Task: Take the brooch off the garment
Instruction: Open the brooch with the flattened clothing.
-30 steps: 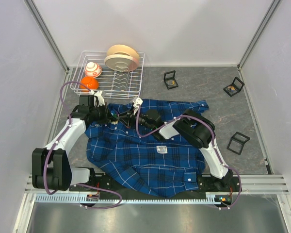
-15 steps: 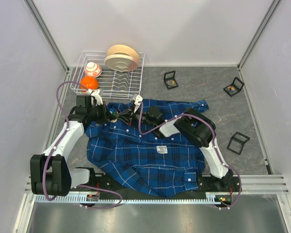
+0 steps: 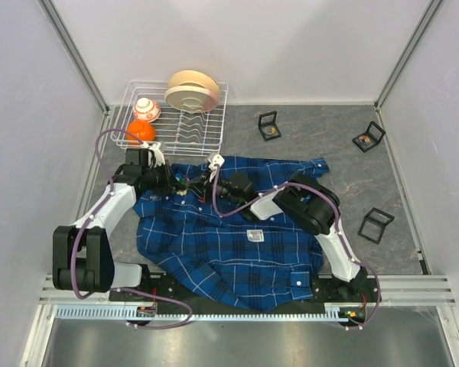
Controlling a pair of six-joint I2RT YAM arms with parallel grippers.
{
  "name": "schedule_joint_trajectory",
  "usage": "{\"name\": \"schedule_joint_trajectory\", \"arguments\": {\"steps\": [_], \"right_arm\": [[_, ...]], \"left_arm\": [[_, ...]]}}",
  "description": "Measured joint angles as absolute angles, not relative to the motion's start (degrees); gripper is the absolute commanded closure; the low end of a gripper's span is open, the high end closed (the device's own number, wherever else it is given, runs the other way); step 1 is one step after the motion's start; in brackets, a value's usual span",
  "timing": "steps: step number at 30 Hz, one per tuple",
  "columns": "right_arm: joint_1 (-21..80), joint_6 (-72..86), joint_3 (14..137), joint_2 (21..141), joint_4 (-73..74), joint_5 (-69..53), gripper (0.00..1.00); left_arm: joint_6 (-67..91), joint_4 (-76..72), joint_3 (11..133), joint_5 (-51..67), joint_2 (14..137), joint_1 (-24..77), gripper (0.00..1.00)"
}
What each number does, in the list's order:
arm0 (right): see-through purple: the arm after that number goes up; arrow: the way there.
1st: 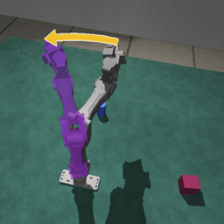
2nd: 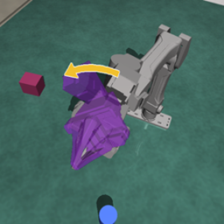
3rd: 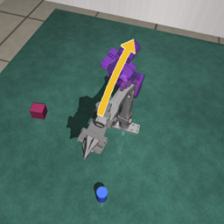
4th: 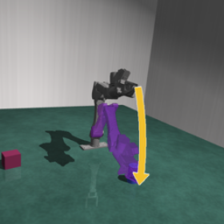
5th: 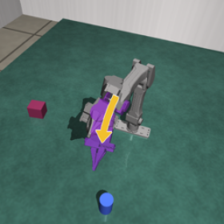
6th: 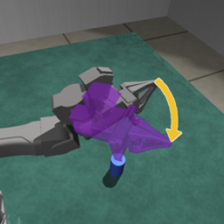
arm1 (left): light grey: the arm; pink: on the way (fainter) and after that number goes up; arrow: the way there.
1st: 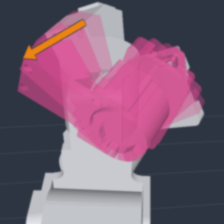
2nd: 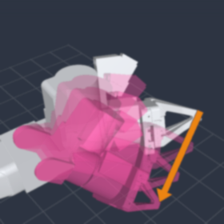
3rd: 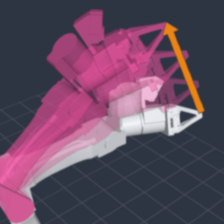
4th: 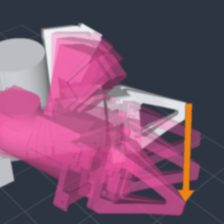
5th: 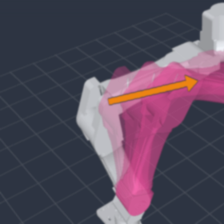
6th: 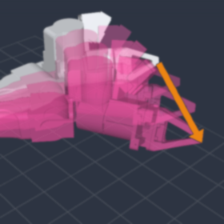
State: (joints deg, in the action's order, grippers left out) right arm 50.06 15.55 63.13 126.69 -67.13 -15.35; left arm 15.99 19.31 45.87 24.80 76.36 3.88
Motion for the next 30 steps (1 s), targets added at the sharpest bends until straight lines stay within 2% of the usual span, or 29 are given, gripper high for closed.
{"name": "schedule_joint_trajectory", "arguments": {"steps": [11, 23, 24, 26, 27, 30], "right_arm": [[54.85, 6.72, 63.26, 124.05, -60.49, -1.76, 1.00], [59.92, -4.25, 71.92, 123.59, -44.86, 13.96, 1.00], [60.27, -5.34, 72.27, 123.59, -44.36, 14.87, 0.92], [60.80, -6.87, 72.49, 123.59, -43.88, 16.53, 0.85], [60.86, -7.03, 72.49, 123.59, -43.66, 16.73, 0.74], [59.94, -5.37, 72.49, 123.37, -41.65, 13.58, 0.63]], "left_arm": [[16.56, 20.05, 46.50, 24.49, 77.62, 3.70, 0.98], [18.22, 19.40, 47.57, 24.53, 79.48, 1.96, 0.98], [18.44, 19.57, 47.81, 24.95, 79.75, 1.76, 0.98], [18.65, 19.84, 48.23, 26.02, 80.34, 1.37, 0.98], [18.68, 20.05, 48.31, 26.26, 80.55, 1.26, 0.98], [18.57, 21.52, 48.27, 26.11, 81.10, 0.97, 0.98]]}}
